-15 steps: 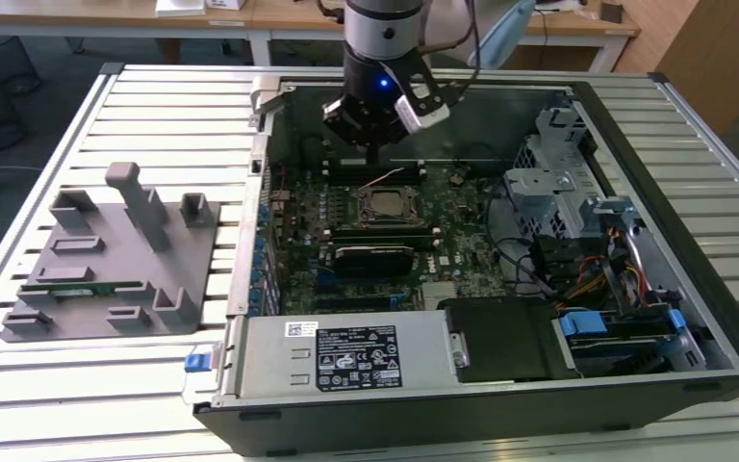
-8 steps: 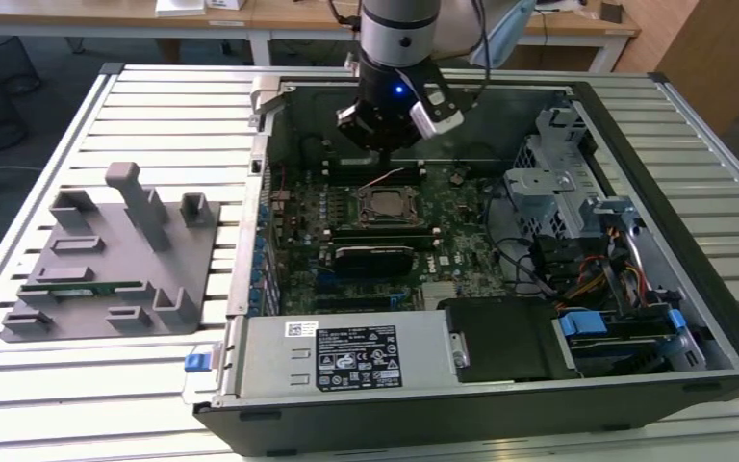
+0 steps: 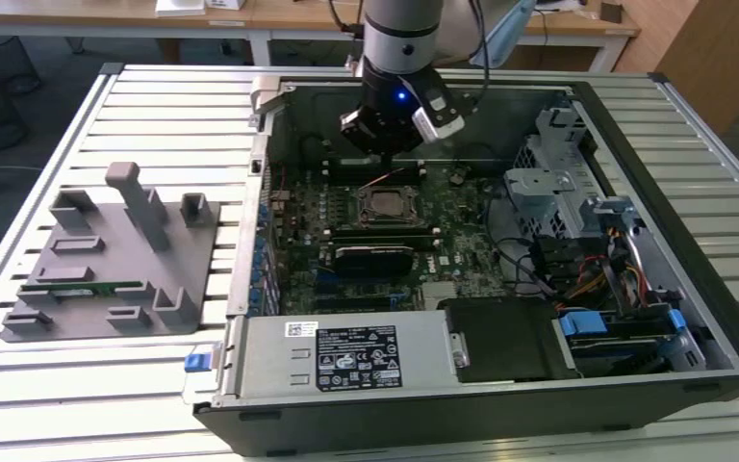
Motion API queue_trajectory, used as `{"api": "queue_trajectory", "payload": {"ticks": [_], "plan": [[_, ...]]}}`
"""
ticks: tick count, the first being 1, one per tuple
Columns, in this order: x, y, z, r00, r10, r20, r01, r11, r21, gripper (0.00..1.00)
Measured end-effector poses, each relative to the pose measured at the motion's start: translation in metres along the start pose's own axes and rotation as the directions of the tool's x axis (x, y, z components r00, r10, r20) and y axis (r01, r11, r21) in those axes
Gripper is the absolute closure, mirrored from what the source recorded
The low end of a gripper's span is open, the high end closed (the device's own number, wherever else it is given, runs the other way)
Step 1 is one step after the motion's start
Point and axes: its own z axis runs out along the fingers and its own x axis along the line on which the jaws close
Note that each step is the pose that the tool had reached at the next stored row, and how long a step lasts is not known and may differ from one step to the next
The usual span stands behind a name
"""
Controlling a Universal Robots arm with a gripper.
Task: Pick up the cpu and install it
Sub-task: 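Install the first cpu locking lever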
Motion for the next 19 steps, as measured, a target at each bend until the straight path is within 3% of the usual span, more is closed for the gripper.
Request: {"api": "queue_trajectory", "payload": {"ticks": [19], "plan": [[-0.0079,0.0048,0.0151,1.0,0.0,0.0,0.0,1.0,0.0,0.89]]}}
